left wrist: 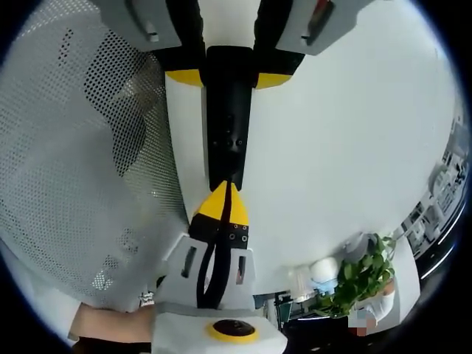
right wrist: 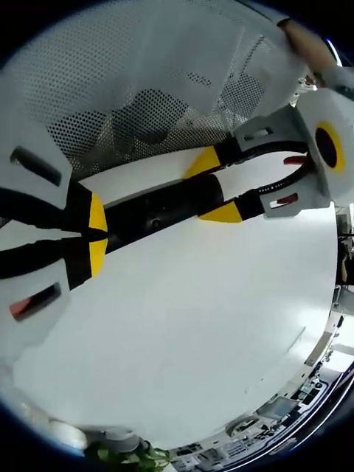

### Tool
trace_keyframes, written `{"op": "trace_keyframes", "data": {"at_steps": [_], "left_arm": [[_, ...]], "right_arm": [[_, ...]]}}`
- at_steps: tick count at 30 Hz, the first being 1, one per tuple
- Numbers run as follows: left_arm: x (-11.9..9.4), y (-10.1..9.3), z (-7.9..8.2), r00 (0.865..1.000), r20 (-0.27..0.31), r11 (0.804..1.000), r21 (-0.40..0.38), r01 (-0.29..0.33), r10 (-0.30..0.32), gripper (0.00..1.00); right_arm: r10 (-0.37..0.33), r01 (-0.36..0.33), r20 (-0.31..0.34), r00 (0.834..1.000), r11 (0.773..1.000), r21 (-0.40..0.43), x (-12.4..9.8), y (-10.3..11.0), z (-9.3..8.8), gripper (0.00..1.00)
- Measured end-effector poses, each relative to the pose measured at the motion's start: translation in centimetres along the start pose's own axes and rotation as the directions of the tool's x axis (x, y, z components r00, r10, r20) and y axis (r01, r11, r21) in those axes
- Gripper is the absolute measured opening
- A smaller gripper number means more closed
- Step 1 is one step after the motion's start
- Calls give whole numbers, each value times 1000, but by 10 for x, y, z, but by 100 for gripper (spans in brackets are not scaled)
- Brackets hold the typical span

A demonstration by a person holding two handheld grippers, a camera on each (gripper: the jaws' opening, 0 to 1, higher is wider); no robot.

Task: Press the specified remote control buttons in sequence, fully releasing each button before pressing the next.

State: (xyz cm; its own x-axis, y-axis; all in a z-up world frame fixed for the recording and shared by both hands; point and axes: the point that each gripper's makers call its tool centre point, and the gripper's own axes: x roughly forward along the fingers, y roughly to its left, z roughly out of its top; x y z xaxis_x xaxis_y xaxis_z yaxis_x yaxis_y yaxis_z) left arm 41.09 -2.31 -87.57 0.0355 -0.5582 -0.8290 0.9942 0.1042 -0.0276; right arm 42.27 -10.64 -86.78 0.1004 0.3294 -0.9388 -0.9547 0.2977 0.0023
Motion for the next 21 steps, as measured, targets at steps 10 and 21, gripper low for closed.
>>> {"op": "trace_keyframes", "data": {"at_steps": [10,21], "left_arm": [[0,0,0,1000,-1,1000,1,0,0,24],[0,0,0,1000,-2,1000,1,1,-1,24]], "right_arm": [[0,0,-9,1000,1000,-13,0,0,0,0],[-7,6,-30,1000,999,-44,0,0,0,0]]}}
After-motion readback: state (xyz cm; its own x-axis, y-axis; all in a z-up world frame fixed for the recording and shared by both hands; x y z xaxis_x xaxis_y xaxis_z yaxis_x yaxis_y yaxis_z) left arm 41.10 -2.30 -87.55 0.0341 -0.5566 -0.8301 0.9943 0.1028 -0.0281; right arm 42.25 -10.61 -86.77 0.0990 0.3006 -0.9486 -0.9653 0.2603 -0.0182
